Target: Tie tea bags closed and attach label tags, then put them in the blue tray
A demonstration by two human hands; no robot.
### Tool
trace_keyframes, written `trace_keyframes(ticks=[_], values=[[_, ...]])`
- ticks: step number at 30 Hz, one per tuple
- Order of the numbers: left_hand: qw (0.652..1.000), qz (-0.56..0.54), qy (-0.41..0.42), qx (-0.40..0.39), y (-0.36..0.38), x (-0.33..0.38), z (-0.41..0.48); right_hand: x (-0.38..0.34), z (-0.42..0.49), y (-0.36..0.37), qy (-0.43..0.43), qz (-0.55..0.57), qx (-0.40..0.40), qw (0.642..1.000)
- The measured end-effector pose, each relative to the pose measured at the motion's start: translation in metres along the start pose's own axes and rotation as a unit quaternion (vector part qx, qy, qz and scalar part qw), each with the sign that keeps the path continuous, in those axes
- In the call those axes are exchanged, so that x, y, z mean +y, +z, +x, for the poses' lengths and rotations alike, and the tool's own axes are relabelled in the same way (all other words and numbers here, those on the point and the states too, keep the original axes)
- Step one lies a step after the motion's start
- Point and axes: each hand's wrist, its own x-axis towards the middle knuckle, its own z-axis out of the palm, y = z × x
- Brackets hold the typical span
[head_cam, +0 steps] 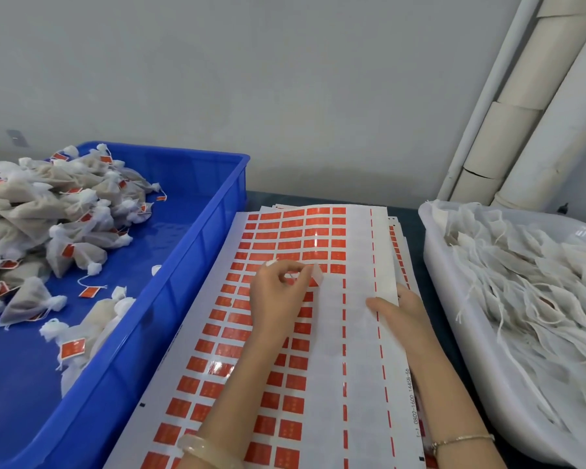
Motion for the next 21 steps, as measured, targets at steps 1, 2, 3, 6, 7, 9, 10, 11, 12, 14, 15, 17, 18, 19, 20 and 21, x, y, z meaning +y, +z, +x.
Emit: trace_keyframes(ticks=[1,2,3,6,7,9,10,11,12,14,15,17,18,19,20,21], values=[[1.000,-0.009,-0.001,0.014,-0.002,0.000,0.000,0.000,0.000,0.000,-0.006,-0.002,0.003,1.000],[0.999,-0.020,-0.003,0.027,-0.004,0.001,0.000,0.000,0.000,0.000,-0.012,-0.008,0.006,1.000],[0.999,-0.033,-0.005,0.039,-0.006,0.003,0.000,0.001,0.000,0.000,-0.018,-0.016,0.009,1.000],[0.996,-0.057,-0.013,0.060,-0.011,0.008,0.000,0.004,-0.001,0.002,-0.040,-0.057,0.046,0.997],[0.997,-0.062,-0.019,0.051,-0.011,0.008,0.001,0.005,-0.002,0.003,-0.058,-0.080,0.079,0.992],[0.998,-0.066,-0.024,0.004,-0.010,0.009,0.001,0.006,-0.004,0.003,-0.109,-0.121,0.159,0.974],[0.997,-0.065,-0.022,-0.028,-0.008,0.009,0.001,0.006,-0.005,0.003,-0.136,-0.130,0.186,0.964],[0.996,-0.061,-0.016,-0.061,-0.006,0.009,0.000,0.004,-0.006,0.004,-0.157,-0.125,0.191,0.961],[0.994,-0.062,-0.009,-0.093,-0.004,0.008,0.000,0.003,-0.007,0.006,-0.170,-0.108,0.172,0.964],[0.985,-0.074,0.012,-0.158,-0.001,0.008,-0.004,0.001,-0.011,0.014,-0.173,-0.072,0.095,0.978],[0.979,-0.082,0.023,-0.183,-0.001,0.008,-0.005,0.000,-0.013,0.018,-0.173,-0.070,0.063,0.980],[0.972,-0.093,0.039,-0.212,-0.002,0.007,-0.005,-0.002,-0.015,0.023,-0.178,-0.083,0.034,0.980],[0.971,-0.093,0.038,-0.219,-0.003,0.008,-0.005,-0.002,-0.015,0.025,-0.181,-0.086,0.034,0.979],[0.970,-0.090,0.038,-0.225,-0.003,0.008,-0.006,-0.002,-0.015,0.025,-0.186,-0.092,0.042,0.977],[0.968,-0.086,0.043,-0.231,-0.003,0.009,-0.008,0.000,-0.015,0.024,-0.191,-0.094,0.050,0.976],[0.965,-0.086,0.050,-0.242,-0.003,0.010,-0.010,0.001,-0.014,0.022,-0.194,-0.094,0.060,0.975]])
